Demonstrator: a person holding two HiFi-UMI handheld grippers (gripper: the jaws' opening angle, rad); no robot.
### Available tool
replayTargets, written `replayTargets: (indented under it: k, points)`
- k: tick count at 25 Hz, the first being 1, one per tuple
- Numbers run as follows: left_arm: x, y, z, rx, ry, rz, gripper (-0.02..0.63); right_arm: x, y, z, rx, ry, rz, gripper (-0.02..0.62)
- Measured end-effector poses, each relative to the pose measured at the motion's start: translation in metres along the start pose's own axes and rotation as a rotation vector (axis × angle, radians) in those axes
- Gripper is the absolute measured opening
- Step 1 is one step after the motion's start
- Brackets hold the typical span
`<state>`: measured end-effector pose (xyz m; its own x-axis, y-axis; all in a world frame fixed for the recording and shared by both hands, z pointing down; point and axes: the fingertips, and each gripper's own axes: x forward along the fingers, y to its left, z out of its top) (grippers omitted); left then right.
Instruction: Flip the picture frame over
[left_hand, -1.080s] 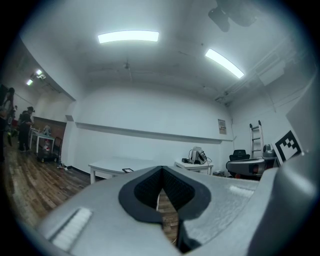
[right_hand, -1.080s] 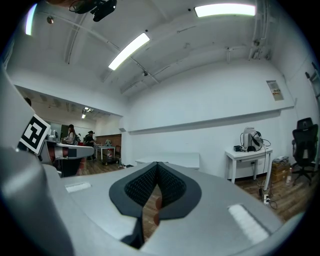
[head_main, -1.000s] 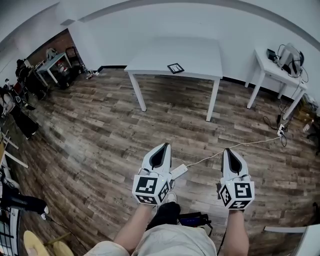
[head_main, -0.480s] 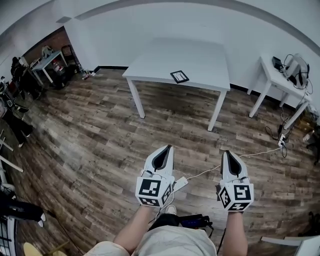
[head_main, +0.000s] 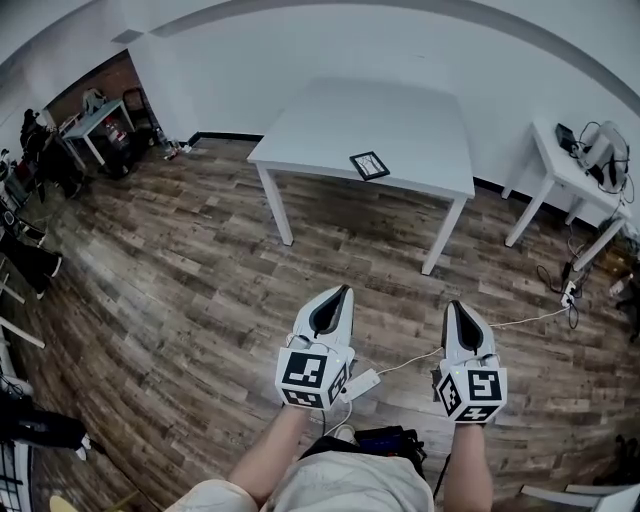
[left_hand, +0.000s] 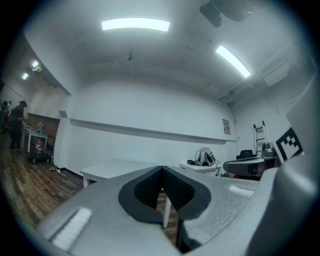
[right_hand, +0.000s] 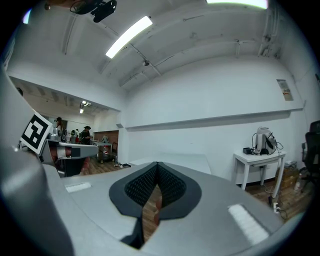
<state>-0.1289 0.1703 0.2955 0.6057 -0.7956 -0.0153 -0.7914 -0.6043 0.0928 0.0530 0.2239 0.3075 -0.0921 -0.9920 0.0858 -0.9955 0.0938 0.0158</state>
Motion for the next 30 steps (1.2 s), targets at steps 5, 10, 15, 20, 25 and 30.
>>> replayTargets:
  k: [5,10,15,20,25,30]
  points:
    - [0.025,0.012,-0.005,-0.003,0.01,0.012,0.0,0.032,-0.006,-0.005,0.007,0.005,0.022,0.023]
    - [0.069,0.022,-0.012,-0.009,0.012,0.039,0.0,0.075,-0.028,-0.008,-0.001,0.007,0.055,0.023]
    - [0.131,0.021,-0.016,-0.011,0.031,0.06,0.0,0.123,-0.07,-0.005,-0.005,0.014,0.079,0.023]
    - [0.194,0.016,-0.015,0.001,0.043,0.087,0.0,0.169,-0.116,-0.003,-0.017,0.024,0.104,0.023]
    - [0.248,0.01,-0.015,0.017,0.054,0.11,0.0,0.209,-0.157,0.004,-0.007,0.012,0.123,0.023]
    - [0.279,0.006,-0.019,0.008,0.058,0.139,0.0,0.231,-0.185,0.001,-0.002,0.015,0.135,0.023]
